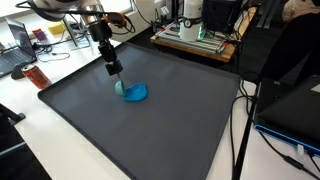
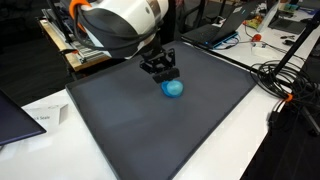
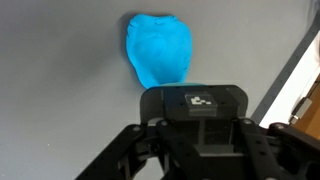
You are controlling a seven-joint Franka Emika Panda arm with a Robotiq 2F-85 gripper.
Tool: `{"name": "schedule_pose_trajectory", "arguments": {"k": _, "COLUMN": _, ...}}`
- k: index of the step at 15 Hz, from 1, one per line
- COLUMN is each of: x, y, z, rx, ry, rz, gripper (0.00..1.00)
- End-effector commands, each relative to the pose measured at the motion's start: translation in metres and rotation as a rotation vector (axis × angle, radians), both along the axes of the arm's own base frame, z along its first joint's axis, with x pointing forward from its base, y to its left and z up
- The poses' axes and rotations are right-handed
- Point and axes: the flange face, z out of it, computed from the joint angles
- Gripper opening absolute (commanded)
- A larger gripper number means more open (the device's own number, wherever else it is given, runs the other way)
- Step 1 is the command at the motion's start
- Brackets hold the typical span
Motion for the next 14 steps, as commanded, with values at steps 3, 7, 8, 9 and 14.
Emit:
{"name": "schedule_pose_trajectory", "arguments": {"k": 3, "x": -0.001, "y": -0.006, "z": 0.018, "rx": 0.082, "ry": -0.02, "rz": -0.018, "gripper": 0.22}}
{"name": "schedule_pose_trajectory", "arguments": {"k": 7, "x": 0.001, "y": -0.008, "z": 0.017, "rx": 0.096, "ry": -0.024, "rz": -0.029, "gripper": 0.22}}
{"name": "schedule_pose_trajectory", "arguments": {"k": 8, "x": 0.002, "y": -0.01, "z": 0.016, "rx": 0.098, "ry": -0.027, "rz": -0.033, "gripper": 0.22}}
{"name": "schedule_pose_trajectory", "arguments": {"k": 9, "x": 0.003, "y": -0.011, "z": 0.014, "rx": 0.098, "ry": -0.027, "rz": -0.037, "gripper": 0.22}}
{"name": "schedule_pose_trajectory", "arguments": {"k": 14, "x": 0.006, "y": -0.02, "z": 0.007, "rx": 0.134, "ry": -0.037, "rz": -0.06, "gripper": 0.22}}
